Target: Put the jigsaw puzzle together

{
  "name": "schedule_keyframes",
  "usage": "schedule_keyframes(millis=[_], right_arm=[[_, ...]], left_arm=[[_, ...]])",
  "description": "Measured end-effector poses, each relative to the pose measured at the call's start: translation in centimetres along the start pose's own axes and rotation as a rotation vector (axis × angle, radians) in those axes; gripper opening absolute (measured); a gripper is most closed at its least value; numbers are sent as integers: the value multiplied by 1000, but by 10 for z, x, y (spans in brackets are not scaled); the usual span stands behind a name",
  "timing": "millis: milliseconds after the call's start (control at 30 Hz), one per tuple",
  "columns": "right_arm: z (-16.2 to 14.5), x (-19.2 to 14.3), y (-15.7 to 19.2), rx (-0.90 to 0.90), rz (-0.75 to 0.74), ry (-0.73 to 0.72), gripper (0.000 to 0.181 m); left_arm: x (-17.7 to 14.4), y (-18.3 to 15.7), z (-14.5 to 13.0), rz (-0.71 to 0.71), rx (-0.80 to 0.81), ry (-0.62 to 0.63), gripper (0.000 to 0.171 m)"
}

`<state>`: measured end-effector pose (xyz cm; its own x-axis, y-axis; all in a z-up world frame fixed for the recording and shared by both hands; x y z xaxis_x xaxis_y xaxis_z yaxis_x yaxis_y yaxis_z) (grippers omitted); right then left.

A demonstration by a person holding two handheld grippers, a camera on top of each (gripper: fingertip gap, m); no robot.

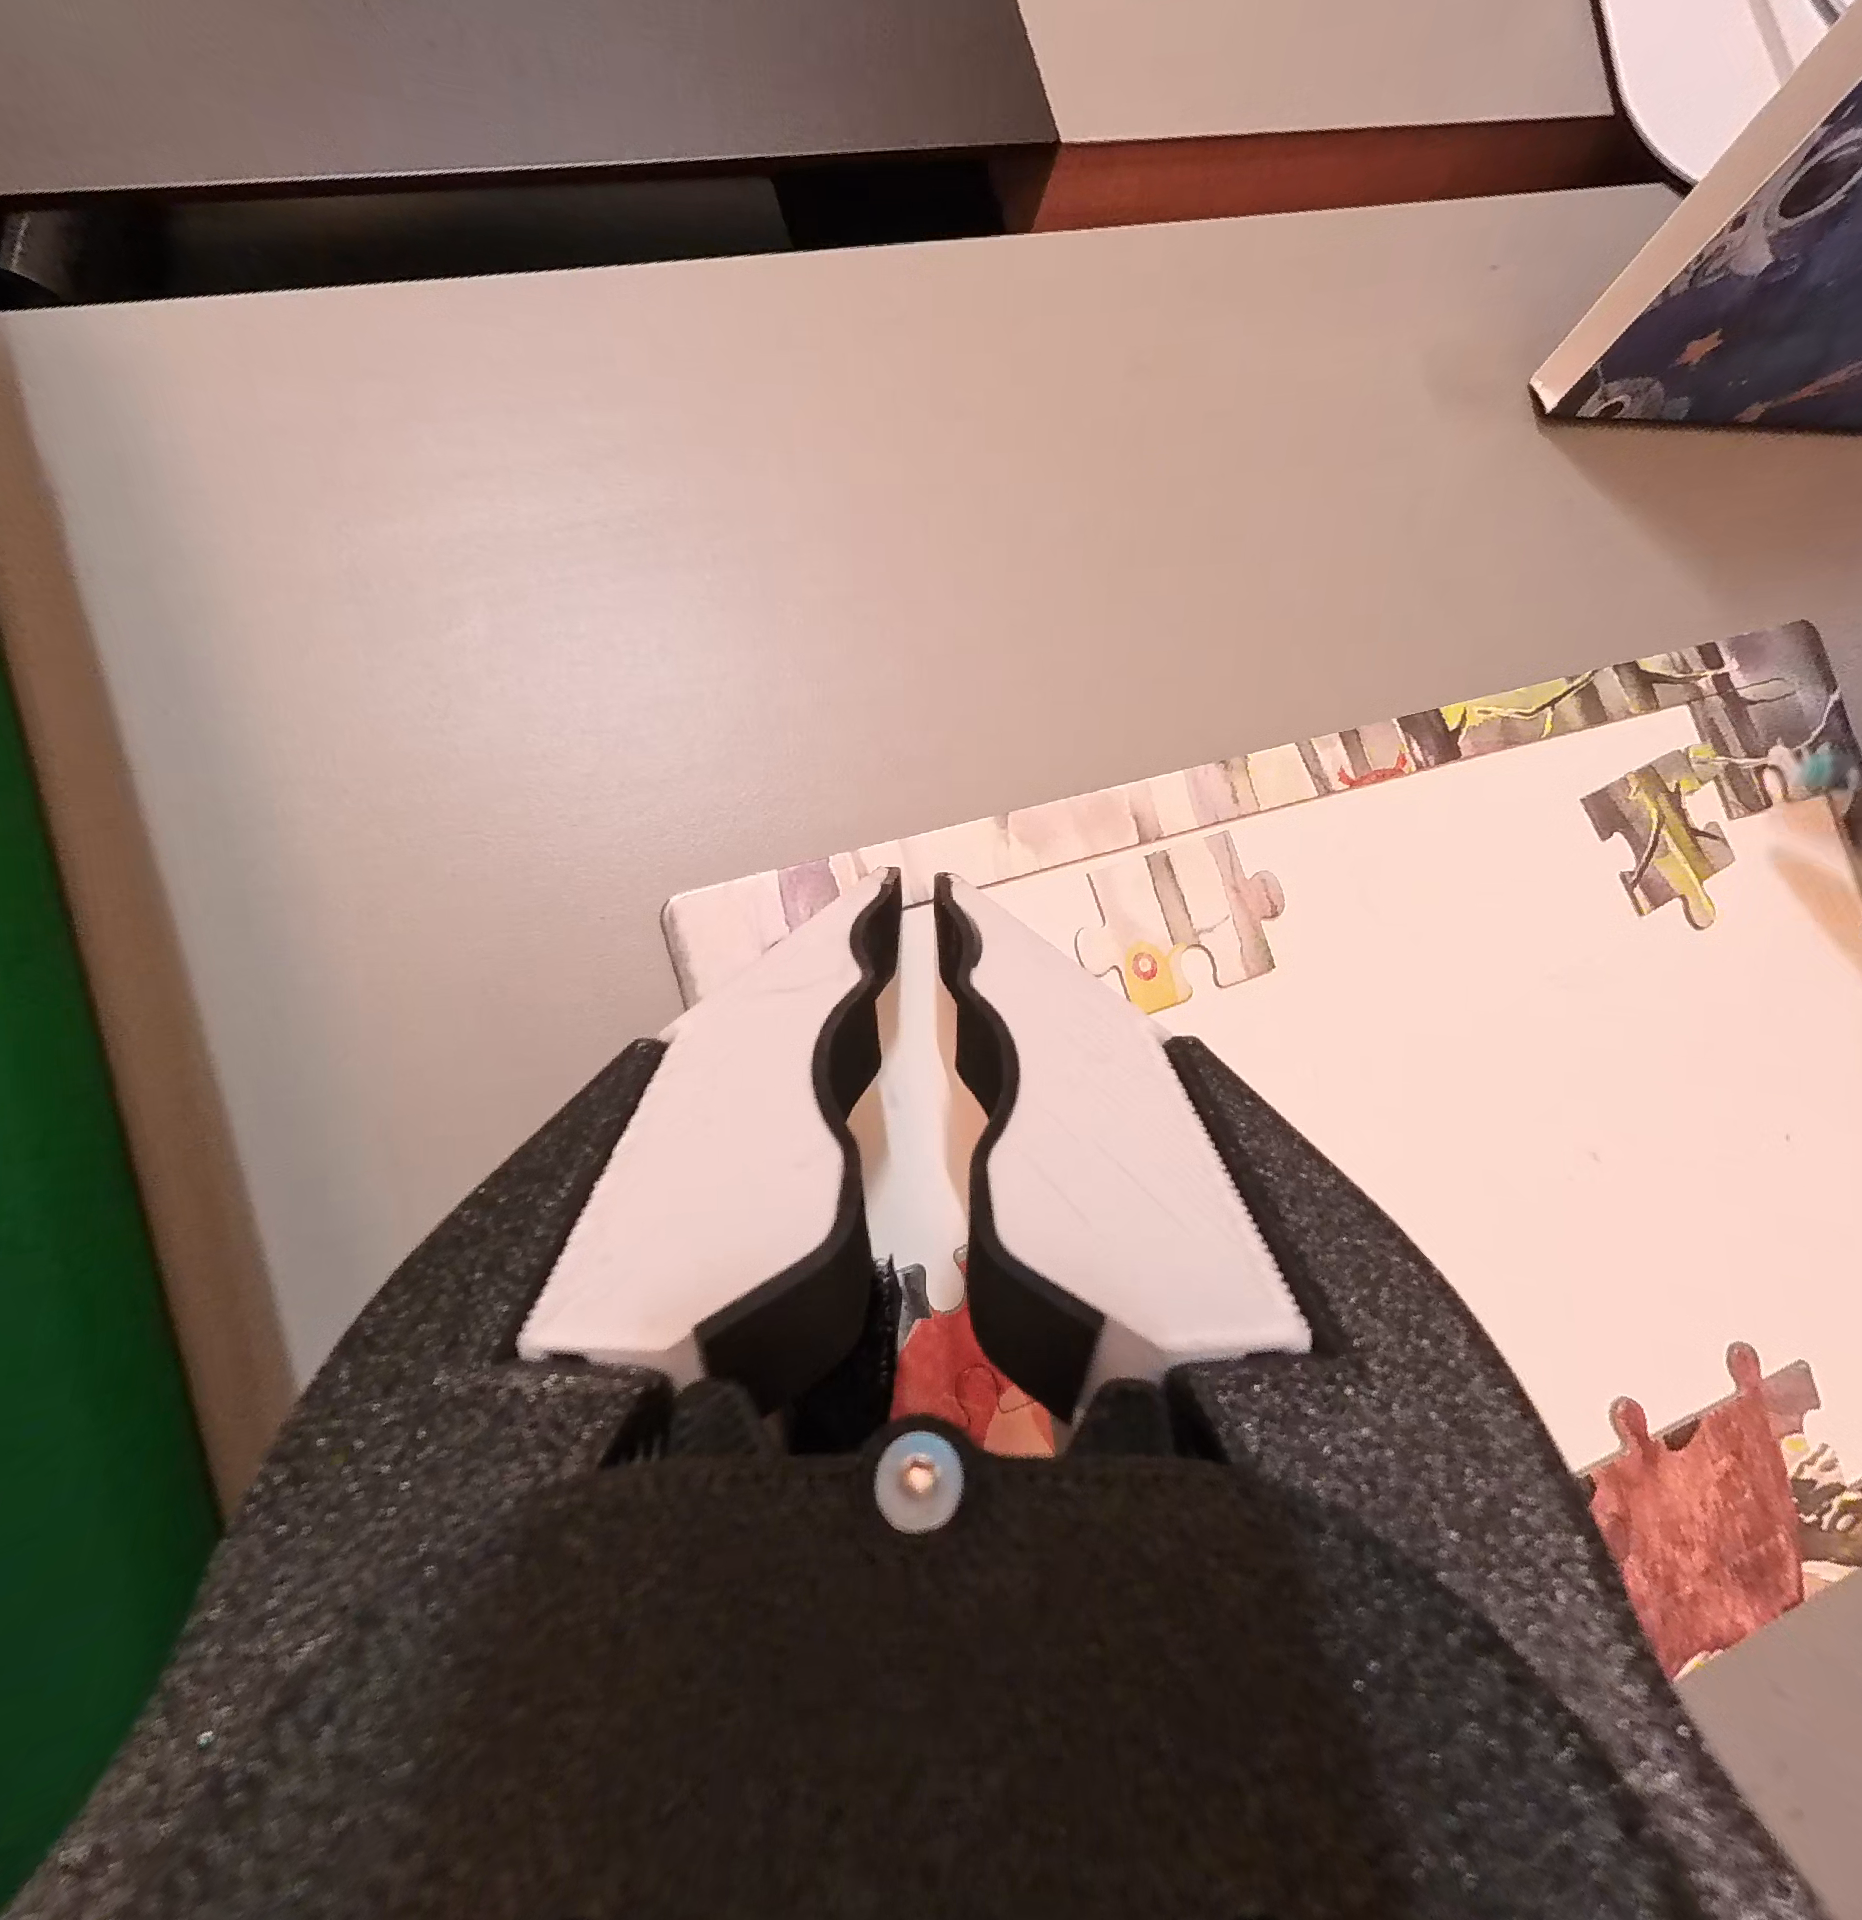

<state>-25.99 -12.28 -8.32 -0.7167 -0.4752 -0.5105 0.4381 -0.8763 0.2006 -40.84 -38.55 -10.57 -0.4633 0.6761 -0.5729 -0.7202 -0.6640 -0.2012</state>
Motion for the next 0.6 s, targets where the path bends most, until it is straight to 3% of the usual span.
schedule_keyframes(millis=[67, 233, 500, 567, 600], right_arm=[[-7, 10, 14, -78, 72, 59, 5], [-12, 33, 25, -161, 48, 89, 1], [-10, 31, 16, -157, -21, 38, 1], [-6, 22, 14, -123, 31, 0, 2], [-3, 15, 7, -117, -16, -19, 2]], left_arm=[[0, 0, 0, 2, 3, -1, 6], [0, 0, 0, 0, 4, -2, 6], [0, -1, 0, 4, 10, -1, 6], [0, -1, 0, 3, 11, 0, 6], [-1, 0, 1, 7, 15, 5, 7]])
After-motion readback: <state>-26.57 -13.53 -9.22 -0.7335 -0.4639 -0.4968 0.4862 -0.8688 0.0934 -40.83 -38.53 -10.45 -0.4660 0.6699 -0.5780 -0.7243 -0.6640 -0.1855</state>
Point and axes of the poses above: each gripper's, where its closed fingertips meet, x out along the fingers, z out of its top, y = z × x across the jaws, the point moved 10 cm from there along -x, back along the fingers, and after that the axes turned 15 degrees about -y, right-handed, at the moved point
